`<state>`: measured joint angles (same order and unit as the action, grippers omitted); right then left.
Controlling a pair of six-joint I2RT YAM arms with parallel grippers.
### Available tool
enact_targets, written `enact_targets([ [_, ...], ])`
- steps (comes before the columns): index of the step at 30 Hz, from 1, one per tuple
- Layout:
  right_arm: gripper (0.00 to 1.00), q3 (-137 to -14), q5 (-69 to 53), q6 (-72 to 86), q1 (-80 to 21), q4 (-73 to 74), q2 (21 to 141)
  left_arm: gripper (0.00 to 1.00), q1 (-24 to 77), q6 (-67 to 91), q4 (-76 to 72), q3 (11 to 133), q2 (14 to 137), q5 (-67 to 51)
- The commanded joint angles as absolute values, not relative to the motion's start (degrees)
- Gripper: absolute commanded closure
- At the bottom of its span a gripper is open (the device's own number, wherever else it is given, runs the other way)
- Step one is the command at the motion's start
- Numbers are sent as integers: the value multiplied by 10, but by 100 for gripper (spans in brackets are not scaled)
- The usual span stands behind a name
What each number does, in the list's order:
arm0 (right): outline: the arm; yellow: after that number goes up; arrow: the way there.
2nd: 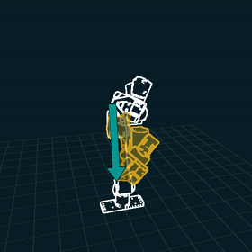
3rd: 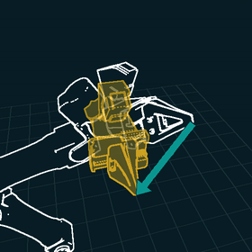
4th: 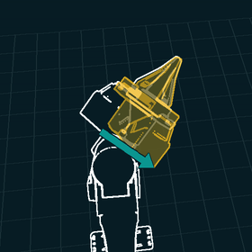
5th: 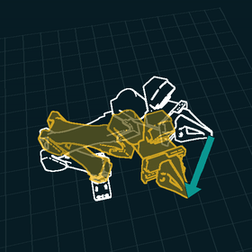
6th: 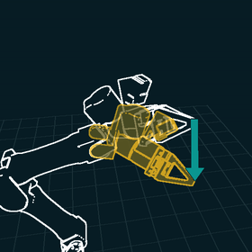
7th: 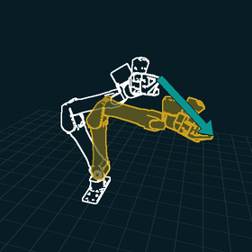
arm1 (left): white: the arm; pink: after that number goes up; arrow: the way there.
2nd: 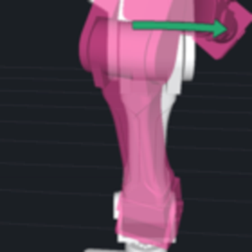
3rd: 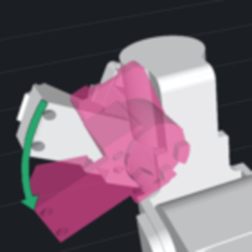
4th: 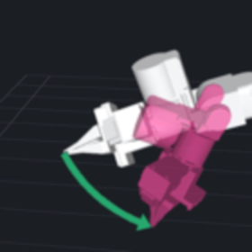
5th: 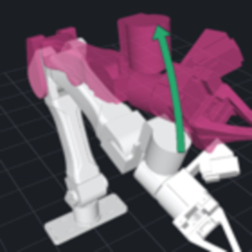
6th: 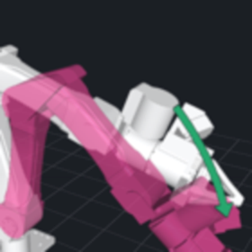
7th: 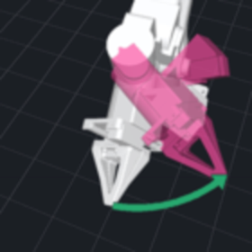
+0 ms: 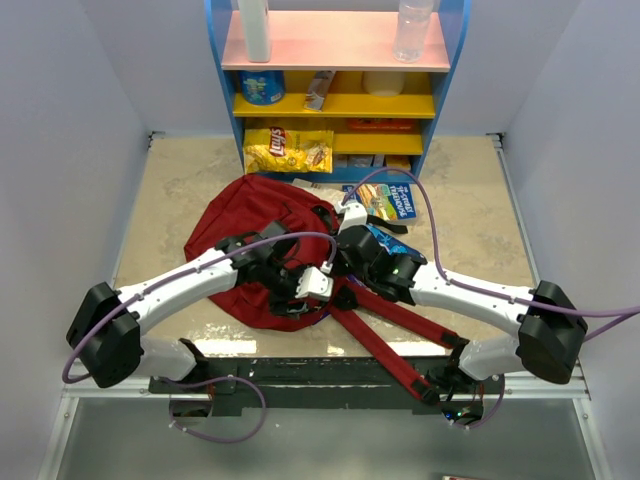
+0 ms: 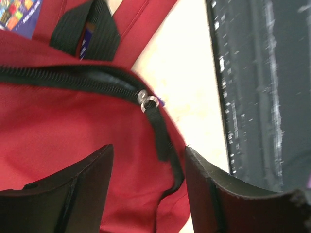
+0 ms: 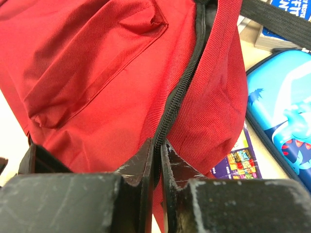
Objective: Pack the student bag
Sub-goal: Unzip the student bag at the center of the board.
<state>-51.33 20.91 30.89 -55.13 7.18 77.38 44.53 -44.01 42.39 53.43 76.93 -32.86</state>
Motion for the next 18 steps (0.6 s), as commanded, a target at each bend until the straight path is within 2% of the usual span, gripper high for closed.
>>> enact_targets([
  [1,92,-503,192,318,-550,44,754,36,445,-478,408,543,767,-286],
  [8,93,-495,185,320,-549,40,747,36,438,-506,410,552,775,-272],
  [18,96,-497,185,323,-549,41,739,38,444,-481,379,520,781,-329],
])
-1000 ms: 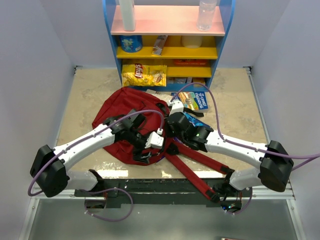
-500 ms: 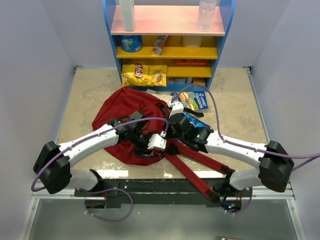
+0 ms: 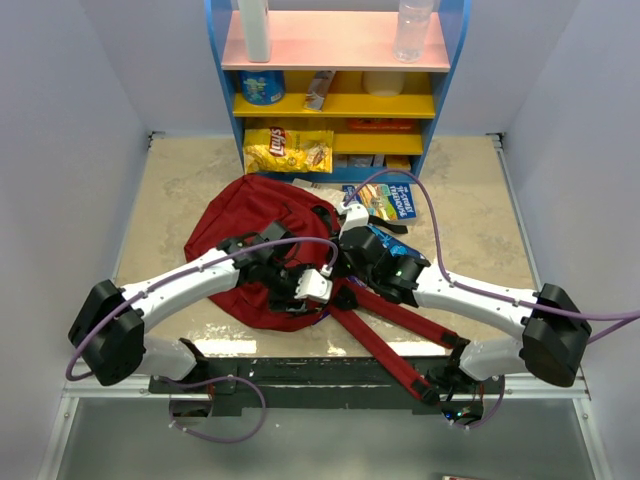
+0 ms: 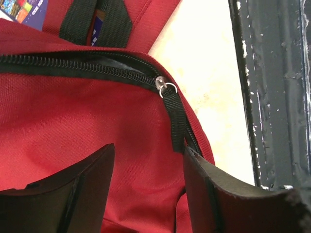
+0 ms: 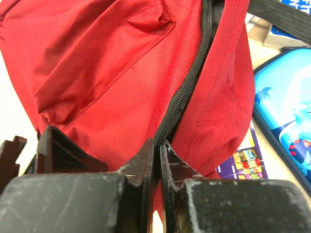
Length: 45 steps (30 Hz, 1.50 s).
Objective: Pack the student bag
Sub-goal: Unzip the student bag at the center of the board.
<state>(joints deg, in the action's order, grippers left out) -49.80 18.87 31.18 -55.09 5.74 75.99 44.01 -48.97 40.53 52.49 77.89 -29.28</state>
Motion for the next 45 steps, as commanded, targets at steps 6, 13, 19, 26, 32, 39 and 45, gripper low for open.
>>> enact_targets([
  [6,99,-492,188,326,-549,40,738,52,453,-480,395,530,801,-357],
  [13,100,-502,194,322,-549,47,741,99,456,-469,378,527,794,-353],
  [19,100,-503,206,320,-546,50,744,100,454,-481,417,574,766,-339],
  [26,100,-508,200,308,-498,42,748,100,449,-510,483,587,742,-316],
  [32,100,-526,186,288,-459,40,756,100,429,-517,497,545,718,-302],
  [39,100,-540,175,280,-440,30,786,100,381,-549,525,501,682,-279],
  [45,100,-547,178,278,-436,25,810,100,338,-590,560,459,647,-238],
])
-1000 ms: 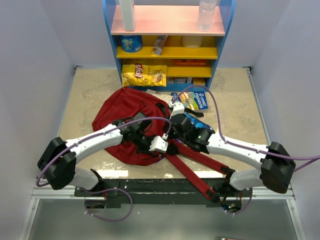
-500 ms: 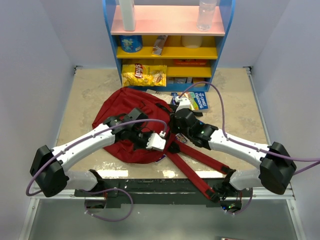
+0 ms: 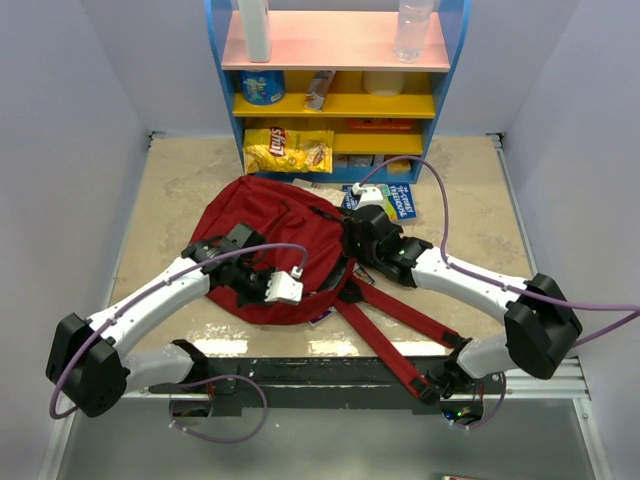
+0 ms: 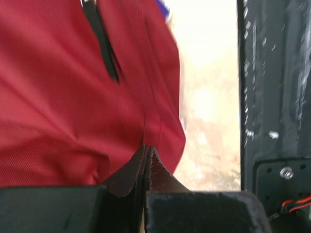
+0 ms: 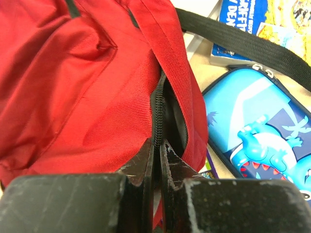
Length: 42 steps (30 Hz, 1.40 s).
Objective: Pack the student bag
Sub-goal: Unzip the student bag at the center of the board.
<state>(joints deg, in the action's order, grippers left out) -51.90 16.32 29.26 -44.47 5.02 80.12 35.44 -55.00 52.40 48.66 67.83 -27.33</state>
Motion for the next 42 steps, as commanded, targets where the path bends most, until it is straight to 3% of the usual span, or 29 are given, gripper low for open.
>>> enact_targets([
  [1,100,-548,178,277,-436,25,810,100,337,-591,562,452,641,-232],
  [6,100,-552,152,283,-435,21,814,100,328,-569,533,439,603,-235],
  [7,100,-551,149,286,-434,20,815,93,328,-556,507,446,603,-242],
  [8,100,-552,149,287,-435,19,816,73,327,-552,500,466,605,-250],
  [11,100,-553,142,294,-435,21,817,44,329,-534,452,495,613,-293],
  [13,100,-553,139,296,-435,22,813,39,334,-528,418,503,624,-314],
  [23,100,-541,129,308,-436,29,795,38,420,-512,366,523,715,-316],
  [42,100,-511,101,328,-435,20,767,46,422,-526,317,518,757,-251],
])
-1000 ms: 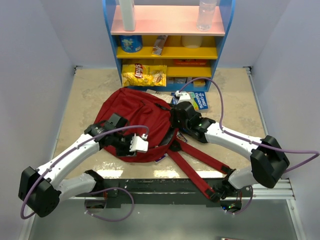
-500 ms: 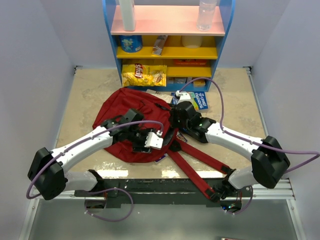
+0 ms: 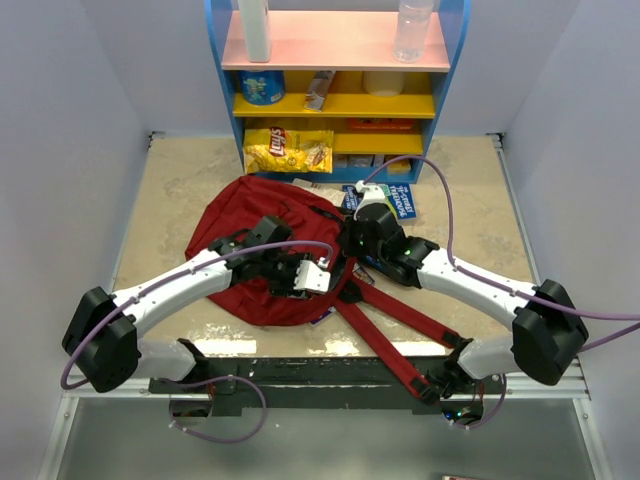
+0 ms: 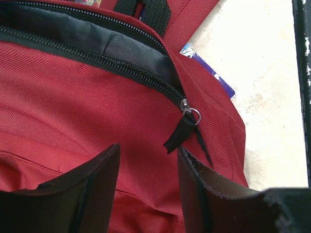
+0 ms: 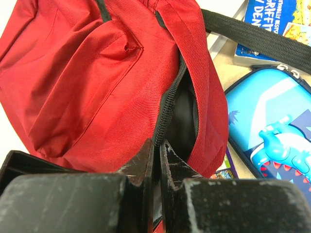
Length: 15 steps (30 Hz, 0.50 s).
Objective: Pack the student bag
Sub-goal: Unzip the student bag at the center of the board.
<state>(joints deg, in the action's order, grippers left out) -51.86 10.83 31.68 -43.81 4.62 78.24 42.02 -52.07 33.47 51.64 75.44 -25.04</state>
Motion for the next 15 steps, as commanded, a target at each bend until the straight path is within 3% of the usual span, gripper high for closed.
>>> enact_targets([
  [1,100,-510,100,328,-436,19,769,47,422,-525,318,516,758,-255],
  [8,100,-509,103,328,-435,20,770,46,435,-519,367,497,734,-322],
  [15,100,-515,105,329,-435,21,773,45,443,-517,354,469,722,-311],
])
